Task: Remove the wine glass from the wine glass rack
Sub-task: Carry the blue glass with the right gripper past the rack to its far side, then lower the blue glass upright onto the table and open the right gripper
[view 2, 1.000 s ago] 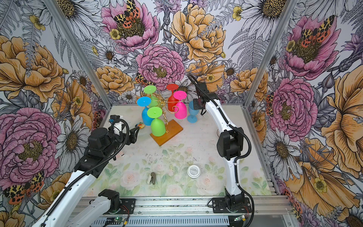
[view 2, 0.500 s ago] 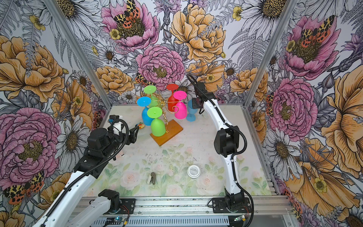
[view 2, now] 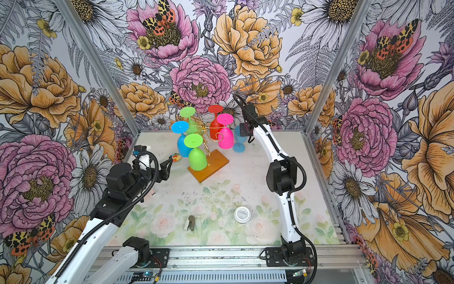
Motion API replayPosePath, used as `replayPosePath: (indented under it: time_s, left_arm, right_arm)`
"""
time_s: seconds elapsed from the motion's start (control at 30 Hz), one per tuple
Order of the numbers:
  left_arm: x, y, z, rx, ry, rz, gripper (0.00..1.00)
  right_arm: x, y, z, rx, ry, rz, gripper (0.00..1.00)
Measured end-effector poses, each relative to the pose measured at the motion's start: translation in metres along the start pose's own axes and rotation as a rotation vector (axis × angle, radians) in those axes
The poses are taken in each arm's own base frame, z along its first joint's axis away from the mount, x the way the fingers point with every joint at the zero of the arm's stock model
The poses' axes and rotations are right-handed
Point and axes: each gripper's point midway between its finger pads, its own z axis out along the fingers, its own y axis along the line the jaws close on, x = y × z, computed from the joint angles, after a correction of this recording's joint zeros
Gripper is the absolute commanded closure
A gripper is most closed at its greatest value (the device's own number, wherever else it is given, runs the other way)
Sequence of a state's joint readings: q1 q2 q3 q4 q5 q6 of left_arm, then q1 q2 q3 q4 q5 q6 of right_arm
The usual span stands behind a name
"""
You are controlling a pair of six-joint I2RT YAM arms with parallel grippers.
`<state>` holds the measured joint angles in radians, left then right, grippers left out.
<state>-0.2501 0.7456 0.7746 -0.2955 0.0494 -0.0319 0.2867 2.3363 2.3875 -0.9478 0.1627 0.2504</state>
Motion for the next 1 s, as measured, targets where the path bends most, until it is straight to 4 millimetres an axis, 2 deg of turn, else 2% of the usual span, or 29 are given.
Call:
replayPosePath:
  time_s: [0.27,0.63,1.0]
  left_arm:
    - [0.0,0.0,0.0,0.0,0.0,0.0,0.08]
    - [0.0,0.0,0.0,0.0,0.0,0.0,0.08]
    - [-0.004,-0.001,-0.003,0.002,-0.019,0.001,0.08]
  right_arm:
    - [-0.003,-0.001,0.001,0.009,-0.011,0.005,1.0]
    - [0.002,0.0,0.016,0.012,0.0,0.022,1.0]
    - [0.001,0.001,0.016,0.007,-0.006,0.04,0.87]
